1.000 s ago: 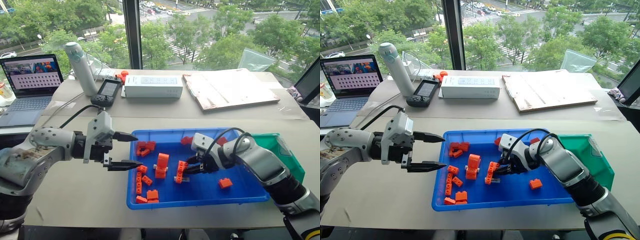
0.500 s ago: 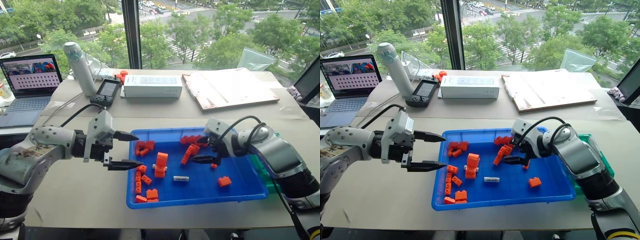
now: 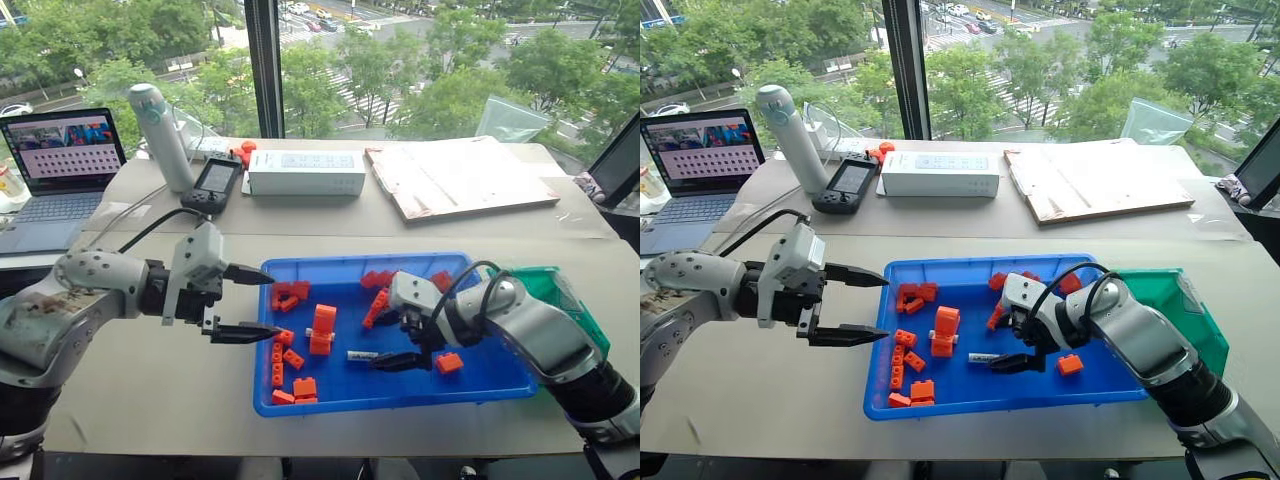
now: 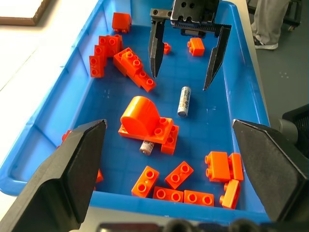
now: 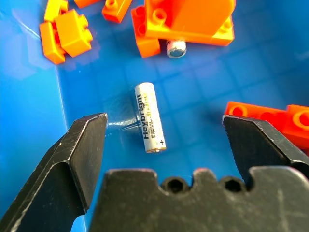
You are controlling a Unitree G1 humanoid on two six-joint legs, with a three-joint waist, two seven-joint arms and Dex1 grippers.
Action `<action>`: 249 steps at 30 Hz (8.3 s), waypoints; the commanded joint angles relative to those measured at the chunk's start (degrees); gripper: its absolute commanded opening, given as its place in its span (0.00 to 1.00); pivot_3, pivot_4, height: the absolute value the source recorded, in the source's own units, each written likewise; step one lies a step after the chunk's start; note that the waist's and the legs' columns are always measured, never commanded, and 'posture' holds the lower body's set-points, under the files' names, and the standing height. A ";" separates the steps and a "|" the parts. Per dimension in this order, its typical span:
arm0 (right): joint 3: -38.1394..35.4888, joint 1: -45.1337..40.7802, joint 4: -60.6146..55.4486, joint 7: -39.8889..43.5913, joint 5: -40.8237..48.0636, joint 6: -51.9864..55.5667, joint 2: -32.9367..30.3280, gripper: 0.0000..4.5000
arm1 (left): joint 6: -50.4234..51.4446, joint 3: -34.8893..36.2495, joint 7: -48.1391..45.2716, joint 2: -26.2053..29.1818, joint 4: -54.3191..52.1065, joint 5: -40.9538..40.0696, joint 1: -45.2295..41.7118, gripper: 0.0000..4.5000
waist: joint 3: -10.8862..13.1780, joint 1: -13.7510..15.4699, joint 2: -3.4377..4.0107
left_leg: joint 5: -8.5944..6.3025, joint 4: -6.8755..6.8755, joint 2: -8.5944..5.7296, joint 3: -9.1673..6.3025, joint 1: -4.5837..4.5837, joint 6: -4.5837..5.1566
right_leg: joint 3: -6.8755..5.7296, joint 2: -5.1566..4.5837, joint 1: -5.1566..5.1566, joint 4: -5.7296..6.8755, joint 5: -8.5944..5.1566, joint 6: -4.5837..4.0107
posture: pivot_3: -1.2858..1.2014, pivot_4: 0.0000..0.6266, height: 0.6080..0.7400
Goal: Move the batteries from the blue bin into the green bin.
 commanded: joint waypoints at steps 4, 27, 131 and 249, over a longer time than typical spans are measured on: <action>3.05 0.90 0.74 -0.98 -1.98 -2.19 2.78 0.93 | -0.47 0.77 -0.68 0.83 -0.64 -0.02 -0.59 1.00 | 0.00 -0.07 -0.01 | 0.00 0.00 0.01 -0.01 0.01 -0.01 | -0.01 0.00 0.00 0.00 0.00 0.00 | 0.52 0.24 1.00; -19.01 -0.70 -8.51 -1.35 12.26 9.45 -8.94 0.02 | -5.47 -7.76 -5.06 -6.35 7.16 4.54 -8.47 1.00 | -0.01 0.48 -0.04 | -0.01 0.02 0.02 -0.04 0.01 0.00 | -0.04 0.00 0.03 -0.04 0.00 -0.01 | 0.52 0.24 1.00; -6.33 -12.60 17.79 -8.53 -2.51 -5.66 14.10 0.00 | -2.14 -1.18 -2.98 2.80 -1.85 3.14 2.39 1.00 | -0.04 -0.15 -0.19 | -0.05 0.01 0.07 0.33 -0.01 0.03 | 0.26 0.02 -0.21 0.02 0.16 0.05 | 0.52 0.24 1.00; 9.68 -8.08 10.52 -7.85 -9.04 -5.79 15.29 0.32 | -4.94 -3.09 -4.07 0.37 -1.11 5.01 2.01 1.00 | -0.10 -0.12 -0.28 | -0.04 -0.08 0.15 0.38 -0.01 0.01 | 0.26 0.08 -0.30 0.02 0.09 -0.06 | 0.52 0.24 1.00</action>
